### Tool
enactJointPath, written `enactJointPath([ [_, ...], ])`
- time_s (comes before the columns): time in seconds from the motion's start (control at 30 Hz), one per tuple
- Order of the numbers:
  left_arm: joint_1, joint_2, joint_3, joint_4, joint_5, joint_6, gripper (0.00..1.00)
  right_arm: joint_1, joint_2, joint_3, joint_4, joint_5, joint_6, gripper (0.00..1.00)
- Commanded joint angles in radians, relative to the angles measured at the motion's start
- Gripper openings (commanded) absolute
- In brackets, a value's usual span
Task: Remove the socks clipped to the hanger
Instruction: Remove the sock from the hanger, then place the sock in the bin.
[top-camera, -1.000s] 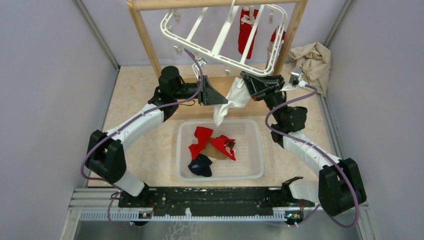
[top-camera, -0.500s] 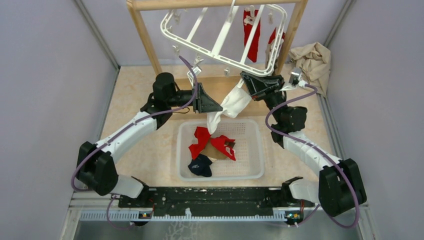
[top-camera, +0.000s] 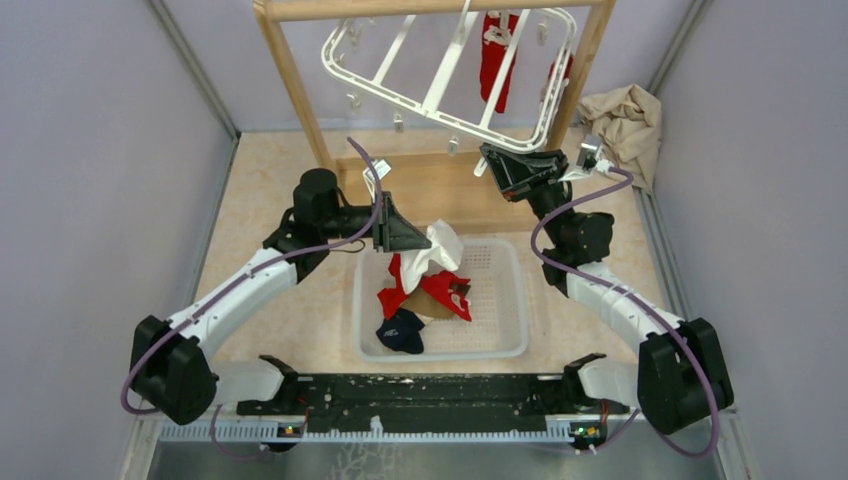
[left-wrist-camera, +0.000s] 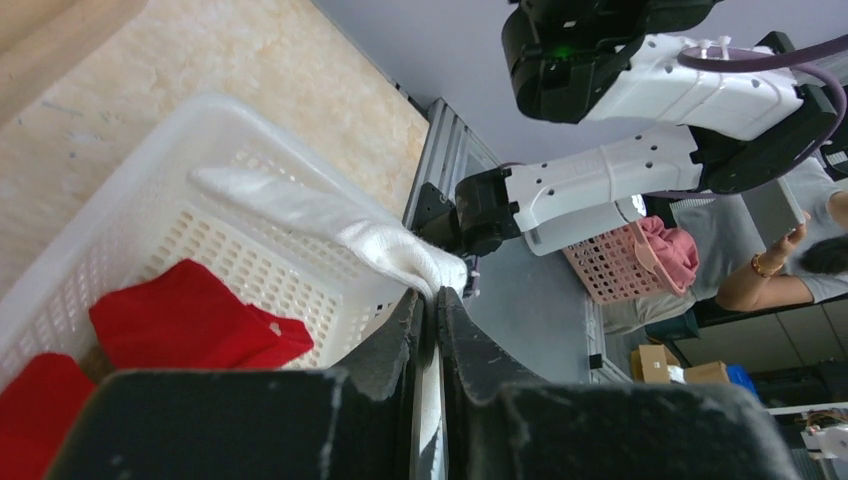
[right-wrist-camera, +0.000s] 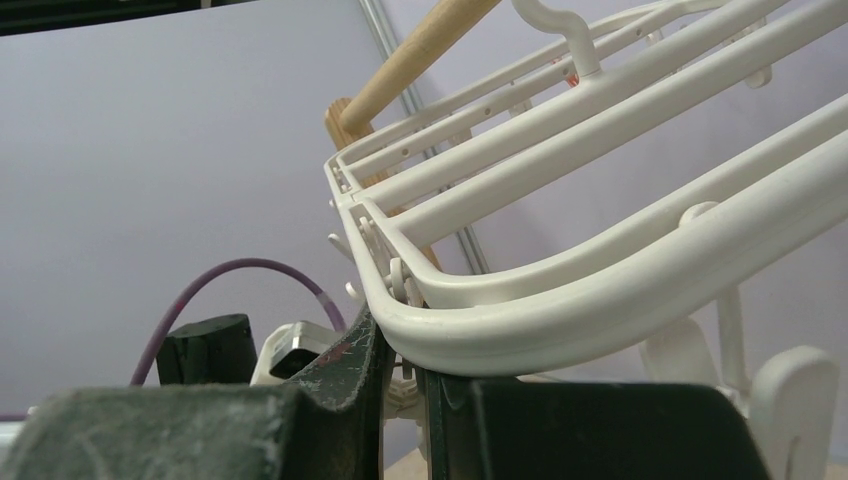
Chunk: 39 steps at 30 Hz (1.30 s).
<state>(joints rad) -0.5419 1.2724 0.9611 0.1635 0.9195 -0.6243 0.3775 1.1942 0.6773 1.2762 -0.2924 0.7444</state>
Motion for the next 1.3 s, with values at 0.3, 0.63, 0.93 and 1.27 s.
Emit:
enactJointPath([
  [0.3,-0.029,-0.056,-0.177,-0.153,-0.122,0.049,0.20,0.006,-0.046,0.033,-0.015,-0.008,0.003,0.00],
  [0.63,-0.039,0.009,-0.205,-0.250,-0.280,0.127,0.46,0.005,-0.062,0.010,-0.026,-0.014,0.011,0.00],
  [0.93,-0.052,-0.023,-0.179,-0.269,-0.322,0.136,0.54,0.006,-0.078,0.002,-0.074,-0.054,0.010,0.30],
  [1.27,-0.057,-0.064,-0.121,-0.304,-0.314,0.138,0.55,0.006,-0.128,-0.064,-0.133,-0.063,-0.017,0.43],
])
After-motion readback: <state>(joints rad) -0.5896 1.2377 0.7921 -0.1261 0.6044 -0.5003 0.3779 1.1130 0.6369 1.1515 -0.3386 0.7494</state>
